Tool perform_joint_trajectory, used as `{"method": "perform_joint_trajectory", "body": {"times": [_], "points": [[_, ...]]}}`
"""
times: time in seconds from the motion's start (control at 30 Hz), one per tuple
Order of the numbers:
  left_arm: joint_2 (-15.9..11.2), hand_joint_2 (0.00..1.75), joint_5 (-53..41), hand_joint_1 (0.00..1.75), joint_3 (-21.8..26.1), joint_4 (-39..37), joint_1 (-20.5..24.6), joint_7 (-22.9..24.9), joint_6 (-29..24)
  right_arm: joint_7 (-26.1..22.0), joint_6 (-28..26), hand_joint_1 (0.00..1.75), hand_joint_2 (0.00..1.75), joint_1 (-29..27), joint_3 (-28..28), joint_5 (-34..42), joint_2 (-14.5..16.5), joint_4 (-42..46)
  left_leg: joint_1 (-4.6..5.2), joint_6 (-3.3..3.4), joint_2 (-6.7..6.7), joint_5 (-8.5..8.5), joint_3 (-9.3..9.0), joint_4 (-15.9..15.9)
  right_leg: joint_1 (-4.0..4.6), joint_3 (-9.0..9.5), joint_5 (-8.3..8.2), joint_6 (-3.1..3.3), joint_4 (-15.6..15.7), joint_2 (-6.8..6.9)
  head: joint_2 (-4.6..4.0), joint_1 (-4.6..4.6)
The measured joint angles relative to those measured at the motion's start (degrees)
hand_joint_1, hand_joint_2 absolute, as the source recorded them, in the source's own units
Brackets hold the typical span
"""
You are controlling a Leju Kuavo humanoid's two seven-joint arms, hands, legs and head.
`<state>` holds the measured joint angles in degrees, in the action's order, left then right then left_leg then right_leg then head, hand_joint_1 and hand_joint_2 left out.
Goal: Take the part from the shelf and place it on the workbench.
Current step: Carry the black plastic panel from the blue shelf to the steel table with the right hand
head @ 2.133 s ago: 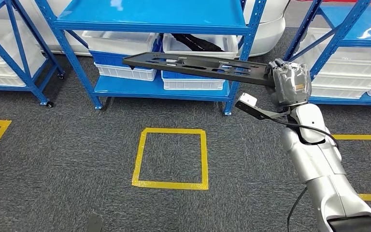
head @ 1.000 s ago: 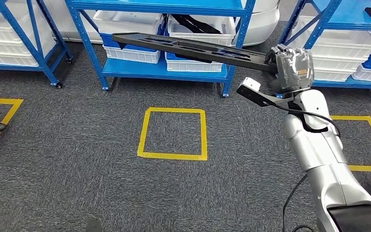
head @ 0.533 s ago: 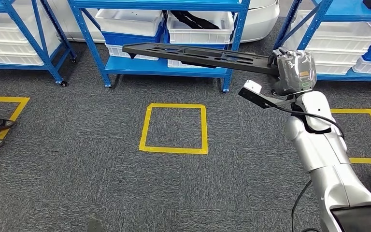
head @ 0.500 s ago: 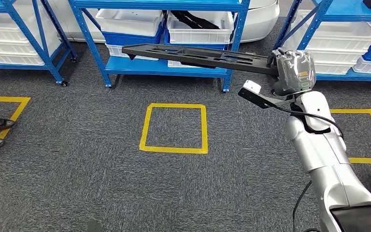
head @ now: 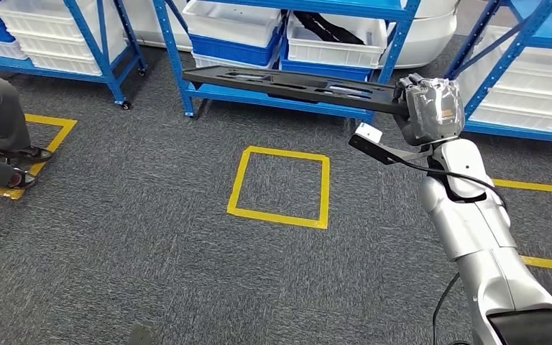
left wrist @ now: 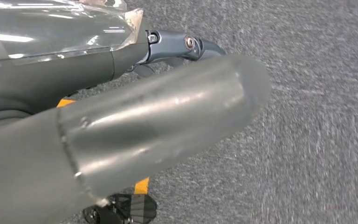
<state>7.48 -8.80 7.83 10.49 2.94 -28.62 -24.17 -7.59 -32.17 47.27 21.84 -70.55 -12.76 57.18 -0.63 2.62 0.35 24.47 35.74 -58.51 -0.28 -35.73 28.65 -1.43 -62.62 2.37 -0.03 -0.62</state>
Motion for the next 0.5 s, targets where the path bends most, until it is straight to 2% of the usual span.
{"method": "perform_joint_trajectory", "body": {"times": [0.07,0.1,0.13,0.17,0.2,0.27,0.3,0.33,0.37,0.4,0.43,0.5], "points": [[0.0,0.0,-0.1,0.0,0.0,0.0,0.0,0.0,0.0,0.0,0.0,1.73,1.75,-0.3,0.0,-0.1,-0.2,0.0,0.03,0.43,-1.03,-0.4,0.42,0.1,-0.26,-3.37,3.44,0.16,-7.8,-1.68,0.0,0.14],[0.1,0.0,-0.1,0.0,0.0,0.0,0.0,0.0,0.0,0.1,0.0,1.73,1.75,-0.5,0.0,-0.1,-0.3,0.0,0.05,0.45,-1.65,-0.57,0.62,0.1,-0.3,-4.79,4.6,0.03,-11.1,-1.96,0.0,0.17],[0.1,0.0,-0.1,0.0,0.0,0.0,0.0,0.1,0.0,0.1,0.0,1.73,1.75,-0.8,0.0,-0.2,-0.3,0.0,0.06,0.4,-2.28,-0.75,0.79,0.1,-0.32,-5.3,4.93,-0.25,-12.5,-2.09,0.0,0.17],[0.1,0.0,-0.1,0.0,0.0,0.0,0.0,0.1,0.0,0.1,0.1,1.73,1.75,-1.0,0.0,-0.3,-0.3,0.0,0.06,0.29,-2.92,-0.93,0.92,0.0,-0.37,-4.66,4.39,-0.65,-11.7,-2.18,0.0,0.18],[0.1,0.0,-0.1,0.0,0.0,0.0,0.0,0.1,0.0,0.2,0.2,1.73,1.75,-1.2,0.0,-0.5,-0.3,0.0,0.05,0.13,-3.6,-1.1,1.01,0.0,-0.48,-2.91,3.09,-1.09,-8.6,-2.39,0.0,0.18],[0.1,0.0,-0.2,0.0,0.1,0.0,0.0,0.1,0.0,0.2,0.4,1.73,1.75,-1.1,0.0,-0.8,-0.3,0.1,0.16,-0.34,-4.83,-1.42,1.26,-0.1,-0.76,1.55,0.45,-1.56,-0.4,-4.26,0.01,0.2],[0.2,0.0,-0.2,0.0,0.1,0.0,0.0,0.1,0.0,0.2,0.4,1.73,1.75,-1.1,0.0,-0.9,-0.4,0.2,0.25,-0.67,-5.37,-1.64,1.5,-0.1,-0.84,3.02,-0.36,-1.44,2.5,-5.11,0.0,0.14],[0.1,0.0,-0.2,0.0,0.1,0.0,0.0,0.1,0.0,0.2,0.5,1.73,1.75,-1.1,0.0,-0.9,-0.4,0.2,0.34,-1.0,-5.87,-1.89,1.82,-0.2,-0.85,3.65,-0.7,-1.18,3.9,-5.71,0.0,0.1],[0.1,0.0,-0.2,0.0,0.1,0.0,0.0,0.1,0.0,0.2,0.5,1.73,1.75,-1.2,0.0,-0.9,-0.3,0.3,0.39,-1.32,-6.4,-2.16,2.17,-0.2,-0.74,3.66,-0.82,-0.85,4.2,-5.55,-0.01,0.02],[0.1,0.0,-0.2,0.0,0.1,0.0,-0.1,0.1,0.0,0.2,0.5,1.73,1.75,-1.3,0.0,-0.9,-0.2,0.3,0.27,-1.61,-6.78,-2.39,2.5,-0.2,-1.02,3.5,-1.07,-0.47,4.1,-4.93,-0.01,-0.03],[0.1,0.0,-0.2,0.0,0.1,0.0,-0.2,0.1,0.0,0.2,0.6,1.73,1.75,-1.3,0.0,-1.0,-0.1,0.3,0.25,-1.84,-6.35,-2.23,2.87,-0.5,-1.19,3.39,-1.28,-0.14,4.1,-4.39,0.0,-0.05],[0.0,0.0,-0.2,0.0,0.1,0.0,-0.3,0.1,-0.1,0.3,0.6,1.73,1.75,-1.3,0.1,-1.2,0.0,0.4,0.16,-2.32,-3.71,0.06,4.43,-3.7,-1.48,3.28,-1.63,0.8,4.2,-3.12,0.01,-0.36]]}}
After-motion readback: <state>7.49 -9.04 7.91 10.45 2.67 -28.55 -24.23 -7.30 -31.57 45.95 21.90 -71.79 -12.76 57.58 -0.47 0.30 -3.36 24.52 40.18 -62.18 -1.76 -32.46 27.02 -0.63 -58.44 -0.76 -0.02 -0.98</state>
